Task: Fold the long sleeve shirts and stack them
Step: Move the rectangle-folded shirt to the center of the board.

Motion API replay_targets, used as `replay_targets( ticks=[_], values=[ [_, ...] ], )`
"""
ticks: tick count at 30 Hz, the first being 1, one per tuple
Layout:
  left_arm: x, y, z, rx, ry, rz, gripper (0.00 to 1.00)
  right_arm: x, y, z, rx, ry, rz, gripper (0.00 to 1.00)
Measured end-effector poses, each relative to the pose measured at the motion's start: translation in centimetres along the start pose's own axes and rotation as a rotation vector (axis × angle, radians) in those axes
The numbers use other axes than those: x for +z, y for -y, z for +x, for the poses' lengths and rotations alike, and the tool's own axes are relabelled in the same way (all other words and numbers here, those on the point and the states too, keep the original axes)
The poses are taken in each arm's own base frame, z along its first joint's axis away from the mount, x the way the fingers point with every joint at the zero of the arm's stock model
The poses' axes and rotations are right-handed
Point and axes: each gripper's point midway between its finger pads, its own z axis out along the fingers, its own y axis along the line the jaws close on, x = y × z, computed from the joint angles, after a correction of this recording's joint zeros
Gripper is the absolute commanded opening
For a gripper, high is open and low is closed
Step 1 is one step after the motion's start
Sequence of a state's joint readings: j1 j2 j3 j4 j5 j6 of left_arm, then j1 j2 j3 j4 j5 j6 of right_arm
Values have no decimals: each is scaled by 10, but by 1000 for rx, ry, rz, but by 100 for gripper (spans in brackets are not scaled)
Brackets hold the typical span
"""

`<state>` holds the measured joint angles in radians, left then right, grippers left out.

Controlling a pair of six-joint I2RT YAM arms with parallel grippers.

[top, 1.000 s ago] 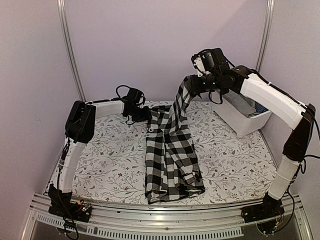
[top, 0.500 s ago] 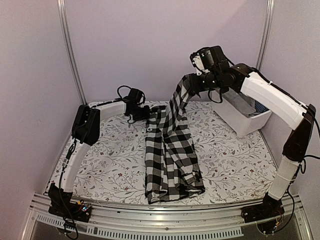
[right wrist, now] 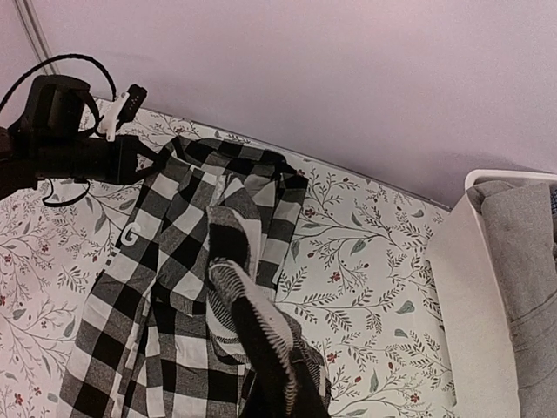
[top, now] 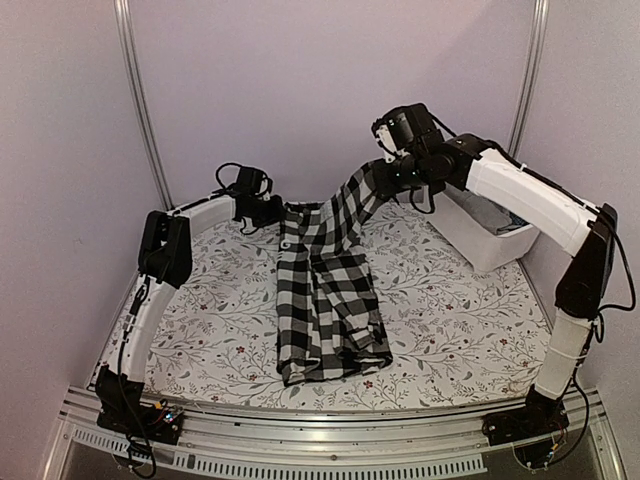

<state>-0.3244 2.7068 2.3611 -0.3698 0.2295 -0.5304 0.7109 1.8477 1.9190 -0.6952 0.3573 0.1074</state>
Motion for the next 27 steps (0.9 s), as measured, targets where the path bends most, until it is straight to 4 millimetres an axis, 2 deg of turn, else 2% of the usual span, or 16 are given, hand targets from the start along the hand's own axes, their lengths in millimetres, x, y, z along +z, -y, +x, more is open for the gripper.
replay_targets(
  ticks=[2,5,7,8,11,14,16,18,20,23,25,27],
  values=[
    [1,-3,-2,-2,3,7,11,9,-5,12,-13,-31,-2,0],
    [3,-8,1,-8,-9,8,39,23,-13,32,-31,-81,-11,0],
    [2,-11,2,-10,-19,5,50,31,-18,42,-39,-107,-18,0],
    [1,-11,2,-10,-19,4,52,35,-20,47,-42,-118,-22,0],
    [-6,-11,6,10,-35,-3,52,41,-27,56,-52,-140,-34,0],
    [-24,-7,8,21,-52,-9,42,42,-31,60,-56,-151,-46,0],
    [-46,1,9,30,-60,-5,37,44,-34,62,-54,-148,-52,0],
    [-73,15,10,39,-65,14,29,45,-35,65,-52,-150,-57,0],
    [-103,29,13,48,-53,41,25,48,-36,69,-49,-158,-60,0],
    [-148,50,33,34,-62,105,20,51,-39,76,-43,-168,-70,0],
    [-170,61,53,16,-79,157,20,52,-41,80,-39,-174,-79,0],
    [-184,68,80,-6,-115,209,19,53,-43,82,-38,-173,-86,0]
  ],
)
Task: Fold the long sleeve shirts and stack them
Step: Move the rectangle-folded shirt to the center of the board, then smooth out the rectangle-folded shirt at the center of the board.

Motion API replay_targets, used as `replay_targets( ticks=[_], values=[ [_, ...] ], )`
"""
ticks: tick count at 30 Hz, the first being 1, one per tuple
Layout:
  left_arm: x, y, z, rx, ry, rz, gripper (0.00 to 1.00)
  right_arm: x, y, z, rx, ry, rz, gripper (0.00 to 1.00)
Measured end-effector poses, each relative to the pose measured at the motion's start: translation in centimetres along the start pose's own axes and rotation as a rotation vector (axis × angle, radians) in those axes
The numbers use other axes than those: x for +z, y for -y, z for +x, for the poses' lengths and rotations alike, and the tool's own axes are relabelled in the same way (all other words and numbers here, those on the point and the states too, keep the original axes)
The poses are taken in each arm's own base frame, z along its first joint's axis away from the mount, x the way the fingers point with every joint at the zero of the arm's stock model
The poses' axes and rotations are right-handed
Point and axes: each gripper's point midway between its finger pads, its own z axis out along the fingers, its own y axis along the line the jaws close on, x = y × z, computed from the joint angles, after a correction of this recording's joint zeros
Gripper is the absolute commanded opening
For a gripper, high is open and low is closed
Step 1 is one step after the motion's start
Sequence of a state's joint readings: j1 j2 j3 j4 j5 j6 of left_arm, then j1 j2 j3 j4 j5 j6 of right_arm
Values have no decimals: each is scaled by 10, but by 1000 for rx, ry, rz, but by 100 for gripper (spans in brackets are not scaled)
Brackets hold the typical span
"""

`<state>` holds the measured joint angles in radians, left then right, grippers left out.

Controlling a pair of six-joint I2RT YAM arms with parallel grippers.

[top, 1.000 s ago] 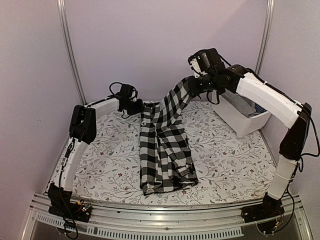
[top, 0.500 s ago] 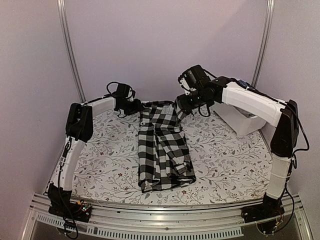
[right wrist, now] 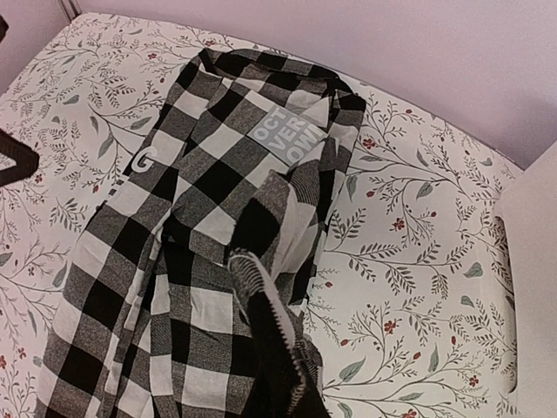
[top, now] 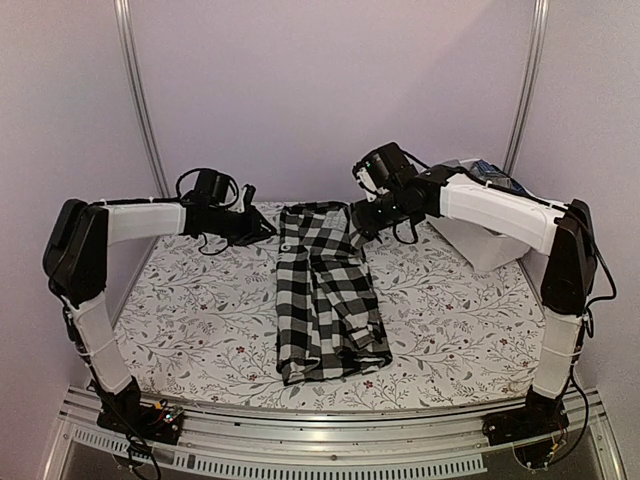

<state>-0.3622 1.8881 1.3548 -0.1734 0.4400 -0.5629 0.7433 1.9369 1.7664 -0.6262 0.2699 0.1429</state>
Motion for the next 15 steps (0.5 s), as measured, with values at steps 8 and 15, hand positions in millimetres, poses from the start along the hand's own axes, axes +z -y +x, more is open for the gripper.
replay_targets(
  ticks=[8,15],
  values=[
    [16,14,132,-95,-253,129,19,2,-6,-3,14,22,-25,0],
    [18,12,194,-144,-361,134,17,3,-8,-4,25,28,-38,0]
  ],
)
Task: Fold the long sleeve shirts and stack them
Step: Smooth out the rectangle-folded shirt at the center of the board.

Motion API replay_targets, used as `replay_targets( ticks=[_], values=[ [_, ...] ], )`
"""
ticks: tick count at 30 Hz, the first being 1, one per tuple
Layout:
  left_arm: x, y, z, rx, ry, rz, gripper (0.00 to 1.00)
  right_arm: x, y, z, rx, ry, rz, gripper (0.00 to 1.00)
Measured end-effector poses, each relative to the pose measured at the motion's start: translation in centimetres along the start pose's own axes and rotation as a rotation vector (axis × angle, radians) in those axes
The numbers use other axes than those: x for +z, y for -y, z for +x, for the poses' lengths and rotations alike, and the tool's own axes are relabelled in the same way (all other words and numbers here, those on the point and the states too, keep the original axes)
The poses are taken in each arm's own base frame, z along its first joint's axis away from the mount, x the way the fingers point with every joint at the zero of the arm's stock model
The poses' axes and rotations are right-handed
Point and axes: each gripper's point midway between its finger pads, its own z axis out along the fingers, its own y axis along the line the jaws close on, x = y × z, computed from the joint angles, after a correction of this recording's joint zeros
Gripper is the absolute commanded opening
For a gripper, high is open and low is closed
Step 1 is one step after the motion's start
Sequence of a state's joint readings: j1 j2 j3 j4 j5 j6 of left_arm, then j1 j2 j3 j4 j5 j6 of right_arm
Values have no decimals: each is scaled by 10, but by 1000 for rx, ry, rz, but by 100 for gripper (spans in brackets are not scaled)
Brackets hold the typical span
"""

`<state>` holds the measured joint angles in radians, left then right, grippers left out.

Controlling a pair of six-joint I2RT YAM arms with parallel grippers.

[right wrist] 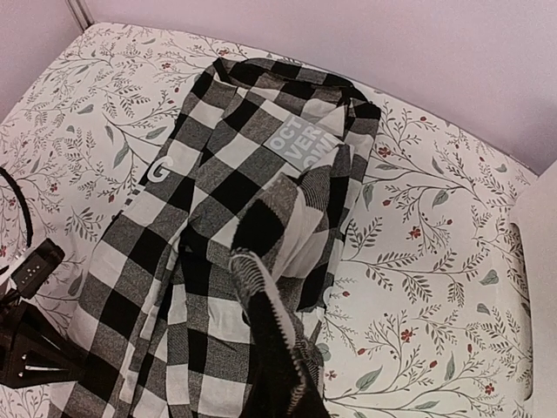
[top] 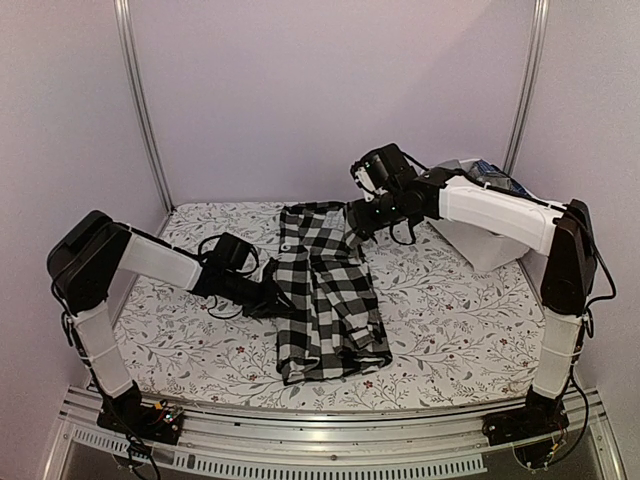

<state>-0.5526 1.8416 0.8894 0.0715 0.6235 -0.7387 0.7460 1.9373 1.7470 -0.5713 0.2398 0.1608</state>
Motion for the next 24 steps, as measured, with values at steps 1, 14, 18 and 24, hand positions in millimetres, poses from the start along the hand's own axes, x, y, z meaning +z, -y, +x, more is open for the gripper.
replay_targets(
  ticks=[1,14,18,24],
  values=[
    [1,-5,5,-13,-10,-8,17,0,-1,0,0,-1,-3,0],
    [-7,3,28,30,-67,-24,22,1,-2,-1,1,3,-11,0],
    [-15,32,42,99,-83,28,22,3,-2,1,-1,-1,-10,0],
    [-5,22,91,91,-200,19,22,8,-3,5,-5,-16,-9,0]
  ],
)
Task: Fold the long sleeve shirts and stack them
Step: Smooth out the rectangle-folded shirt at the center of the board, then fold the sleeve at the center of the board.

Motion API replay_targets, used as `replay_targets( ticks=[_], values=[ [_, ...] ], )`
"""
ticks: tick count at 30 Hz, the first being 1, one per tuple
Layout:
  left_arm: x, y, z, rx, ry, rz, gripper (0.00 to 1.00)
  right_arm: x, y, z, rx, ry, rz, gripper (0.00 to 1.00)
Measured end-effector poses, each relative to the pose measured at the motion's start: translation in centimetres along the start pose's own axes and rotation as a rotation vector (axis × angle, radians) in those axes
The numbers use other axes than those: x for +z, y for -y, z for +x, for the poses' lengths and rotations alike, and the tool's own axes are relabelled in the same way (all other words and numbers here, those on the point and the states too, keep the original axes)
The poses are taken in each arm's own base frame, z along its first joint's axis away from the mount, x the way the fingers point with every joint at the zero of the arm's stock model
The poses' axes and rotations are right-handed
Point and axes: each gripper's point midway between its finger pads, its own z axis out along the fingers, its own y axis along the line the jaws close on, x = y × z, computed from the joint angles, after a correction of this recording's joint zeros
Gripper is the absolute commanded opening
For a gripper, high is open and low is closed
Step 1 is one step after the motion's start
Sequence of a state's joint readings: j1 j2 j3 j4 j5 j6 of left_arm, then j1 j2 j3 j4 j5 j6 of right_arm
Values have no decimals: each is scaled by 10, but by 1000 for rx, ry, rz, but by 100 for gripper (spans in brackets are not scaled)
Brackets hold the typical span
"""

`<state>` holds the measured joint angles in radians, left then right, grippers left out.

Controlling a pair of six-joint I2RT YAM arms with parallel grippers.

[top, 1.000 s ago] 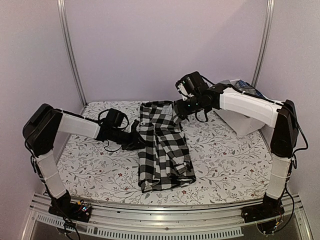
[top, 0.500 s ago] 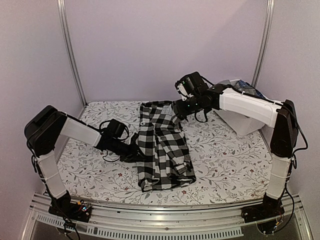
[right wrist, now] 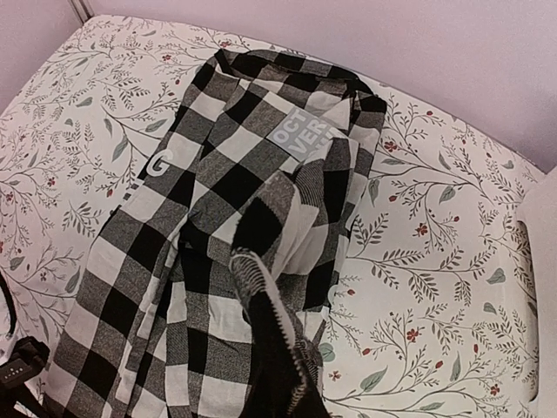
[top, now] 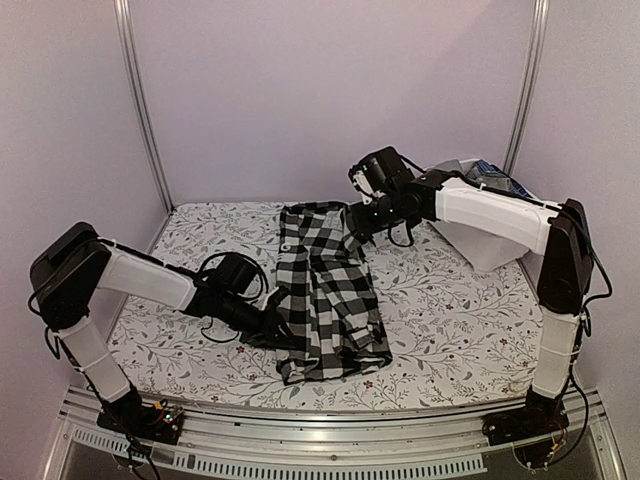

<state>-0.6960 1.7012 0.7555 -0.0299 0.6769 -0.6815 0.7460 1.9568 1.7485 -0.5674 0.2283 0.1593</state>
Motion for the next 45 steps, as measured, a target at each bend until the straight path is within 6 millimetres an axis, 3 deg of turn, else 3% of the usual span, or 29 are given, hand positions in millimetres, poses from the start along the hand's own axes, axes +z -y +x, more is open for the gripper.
replay_targets(
  ticks=[5,14,17,22,29,33,36,40,45],
  values=[
    [14,-14,29,-38,-80,-16,22,0,0,-1,1,2,0,0],
    [12,-7,27,-46,-80,-15,26,-5,-16,2,-45,-6,-21,0],
    [4,6,18,-26,-56,-6,26,-10,-38,8,-102,-13,-51,0],
    [-24,30,-15,6,47,21,26,-23,-88,32,-225,-48,-125,0],
    [-73,7,-63,-82,231,-23,27,-31,-141,76,-342,-141,-232,0],
    [-81,-2,-73,-105,263,-41,27,-13,-153,109,-370,-236,-269,13],
    [-80,-3,-77,-108,268,-42,28,-3,-158,127,-371,-291,-290,30],
    [-73,-10,-78,-122,256,-49,28,-3,-163,136,-354,-329,-327,44],
    [-65,-19,-81,-139,244,-63,28,-4,-171,146,-320,-344,-379,52]
  ],
)
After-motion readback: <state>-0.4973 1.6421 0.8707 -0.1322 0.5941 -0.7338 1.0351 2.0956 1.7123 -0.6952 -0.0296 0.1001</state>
